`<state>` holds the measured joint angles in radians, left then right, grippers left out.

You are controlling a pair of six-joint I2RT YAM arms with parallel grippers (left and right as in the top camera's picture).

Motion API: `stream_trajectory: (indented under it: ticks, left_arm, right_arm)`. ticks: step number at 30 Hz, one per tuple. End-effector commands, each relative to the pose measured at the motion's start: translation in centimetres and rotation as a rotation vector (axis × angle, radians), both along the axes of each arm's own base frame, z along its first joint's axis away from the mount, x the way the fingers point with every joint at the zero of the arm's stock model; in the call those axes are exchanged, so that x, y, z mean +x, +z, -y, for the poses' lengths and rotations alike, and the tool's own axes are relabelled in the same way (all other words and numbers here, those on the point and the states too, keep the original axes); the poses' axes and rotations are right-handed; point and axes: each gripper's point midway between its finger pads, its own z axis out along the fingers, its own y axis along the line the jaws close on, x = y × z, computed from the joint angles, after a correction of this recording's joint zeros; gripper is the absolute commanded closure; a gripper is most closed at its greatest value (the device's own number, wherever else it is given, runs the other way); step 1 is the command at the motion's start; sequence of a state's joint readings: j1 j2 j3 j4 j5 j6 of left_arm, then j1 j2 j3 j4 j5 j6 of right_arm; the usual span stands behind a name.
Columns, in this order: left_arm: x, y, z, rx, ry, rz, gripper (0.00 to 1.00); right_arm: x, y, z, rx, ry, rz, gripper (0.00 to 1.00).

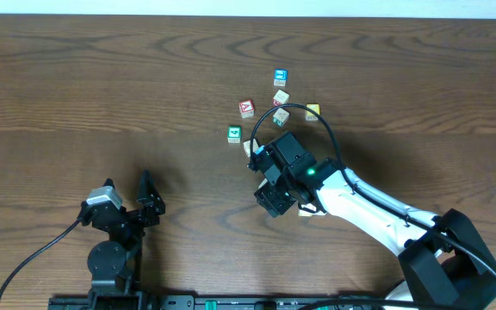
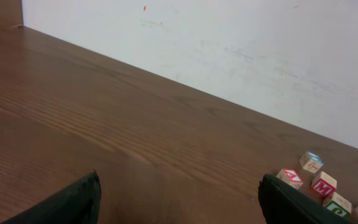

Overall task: Lift 5 blocks
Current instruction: 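Lower right gripper and close on the yellow-topped oval block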

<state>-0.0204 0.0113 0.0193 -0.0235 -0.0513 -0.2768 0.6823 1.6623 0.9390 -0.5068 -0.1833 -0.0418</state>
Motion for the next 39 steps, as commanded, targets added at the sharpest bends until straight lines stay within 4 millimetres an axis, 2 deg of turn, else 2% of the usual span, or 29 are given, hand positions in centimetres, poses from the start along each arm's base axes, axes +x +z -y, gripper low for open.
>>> stream_trajectory:
  ticks: [1, 12, 19, 22, 31, 39]
  left_arm:
    - [-0.1, -1.8, -0.4, 0.009, 0.018, -0.061, 0.19]
    - [-0.1, -1.8, -0.4, 0.009, 0.018, -0.061, 0.19]
    - [-0.1, -1.8, -0.4, 0.009, 0.018, -0.061, 0.19]
    - [-0.1, -1.8, -0.4, 0.009, 0.018, -0.061, 0.19]
    - [-0.1, -1.8, -0.4, 0.009, 0.018, -0.061, 0.19]
    - [-0.1, -1.8, -0.4, 0.009, 0.018, -0.061, 0.19]
  right_arm:
    - [0.3, 0.3, -0.6, 0.010, 0.033, 0.018, 0.34]
    - [1.0, -0.4, -1.2, 0.020, 0.032, 0.032, 0.39]
    - [1.6, -0.3, -0.9, 0.004, 0.016, 0.060, 0.53]
    - [1.5, -0.4, -0.9, 0.001, 0.016, 0.055, 0.53]
    - [1.5, -0.4, -0.9, 0.001, 0.017, 0.056, 0.61]
    - [1.5, -0.4, -0.9, 0.000, 0.017, 0.056, 0.49]
